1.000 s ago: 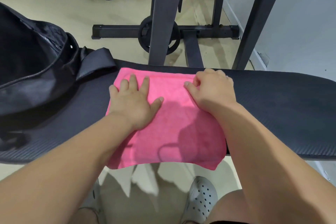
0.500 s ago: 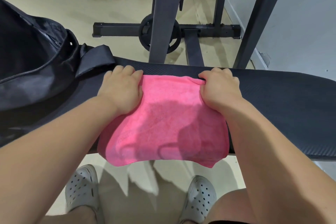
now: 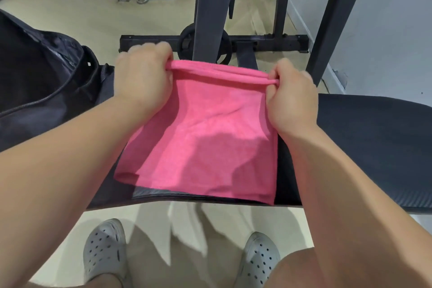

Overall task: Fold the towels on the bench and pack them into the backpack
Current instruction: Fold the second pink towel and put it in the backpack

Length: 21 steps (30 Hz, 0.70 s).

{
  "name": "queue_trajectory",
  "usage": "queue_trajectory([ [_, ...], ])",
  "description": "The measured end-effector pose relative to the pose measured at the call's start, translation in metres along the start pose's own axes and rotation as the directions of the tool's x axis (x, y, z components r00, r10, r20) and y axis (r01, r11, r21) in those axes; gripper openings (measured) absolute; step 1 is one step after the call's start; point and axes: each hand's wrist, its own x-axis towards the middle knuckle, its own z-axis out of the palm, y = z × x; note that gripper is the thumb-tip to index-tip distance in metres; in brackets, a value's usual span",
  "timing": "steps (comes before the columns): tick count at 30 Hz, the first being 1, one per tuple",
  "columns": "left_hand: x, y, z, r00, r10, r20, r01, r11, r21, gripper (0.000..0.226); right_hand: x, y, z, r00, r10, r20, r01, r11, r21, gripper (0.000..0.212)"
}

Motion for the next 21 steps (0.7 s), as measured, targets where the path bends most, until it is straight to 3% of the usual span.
queue_trajectory([
  [3,0.002,-0.001,-0.010,0.996,0.027,-0.086,-0.029,0.999,-0.029,0.015,0.004,-0.006,-0.008,0.998,-0.007,-0.062,0.011,0.998,0.068,0.032],
  [5,-0.004,-0.005,-0.014,0.996,0.043,-0.079,-0.046,0.998,-0.044,0.016,0.005,-0.005,-0.012,0.998,-0.052,-0.028,0.053,0.998,0.034,0.037],
  [10,-0.037,-0.021,-0.018,0.992,0.125,0.009,-0.124,0.988,-0.089,0.012,-0.005,-0.005,-0.021,0.972,-0.144,0.184,0.145,0.989,0.004,0.016],
  [16,-0.084,-0.044,-0.025,0.978,0.202,0.046,-0.196,0.975,-0.105,0.007,-0.038,-0.023,-0.050,0.839,-0.217,0.498,0.174,0.976,0.132,0.027],
  [21,-0.112,-0.053,-0.025,0.952,0.274,0.141,-0.264,0.961,-0.083,0.008,-0.067,-0.031,-0.061,0.694,-0.200,0.692,0.204,0.976,0.078,0.028],
])
